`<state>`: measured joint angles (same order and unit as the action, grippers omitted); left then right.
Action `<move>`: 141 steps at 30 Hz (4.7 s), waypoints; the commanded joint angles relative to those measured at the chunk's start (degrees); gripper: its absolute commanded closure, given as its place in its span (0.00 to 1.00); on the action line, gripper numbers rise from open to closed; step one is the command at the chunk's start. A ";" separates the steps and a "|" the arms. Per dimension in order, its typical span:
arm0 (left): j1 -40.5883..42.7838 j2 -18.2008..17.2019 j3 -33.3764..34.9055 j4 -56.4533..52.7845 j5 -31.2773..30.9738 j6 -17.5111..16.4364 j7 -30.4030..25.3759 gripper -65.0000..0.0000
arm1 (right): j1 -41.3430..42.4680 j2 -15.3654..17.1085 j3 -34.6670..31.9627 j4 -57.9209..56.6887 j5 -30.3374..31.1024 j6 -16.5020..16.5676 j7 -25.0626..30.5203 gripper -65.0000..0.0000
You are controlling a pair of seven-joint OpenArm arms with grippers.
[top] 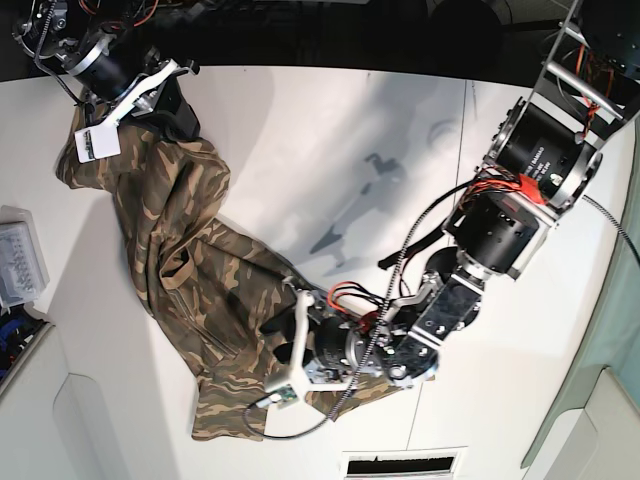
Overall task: Layout the t-shirt on the table in an organized manner, then fold the t-shirt properly
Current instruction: 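Lift the shirt with both grippers and shake it out, then swing the held shirt with both grippers and lay it down, then release the shirt with the right gripper and raise it away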
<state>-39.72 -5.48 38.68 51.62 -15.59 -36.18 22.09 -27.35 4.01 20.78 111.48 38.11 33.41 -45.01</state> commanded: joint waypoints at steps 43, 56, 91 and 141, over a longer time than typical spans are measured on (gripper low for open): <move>2.38 12.46 4.68 0.92 -10.54 22.88 10.38 0.54 | -0.76 -1.97 -15.82 1.01 -5.86 0.28 3.82 1.00; 5.11 10.75 4.70 0.92 -2.32 26.32 11.65 0.46 | -0.63 -5.62 -24.65 1.01 -11.34 0.22 5.60 1.00; -14.21 -26.21 0.07 0.92 -3.61 24.79 8.94 1.00 | 16.37 -12.35 -44.52 0.96 -19.10 -0.20 8.57 0.95; 8.50 -13.42 -1.36 7.52 -3.89 22.08 9.44 0.42 | 24.46 -2.64 -28.59 -20.50 -30.84 -12.68 7.89 0.45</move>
<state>-29.36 -18.85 37.80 58.39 -19.46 -14.57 32.53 -3.57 1.45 -7.77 89.89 6.52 20.34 -38.17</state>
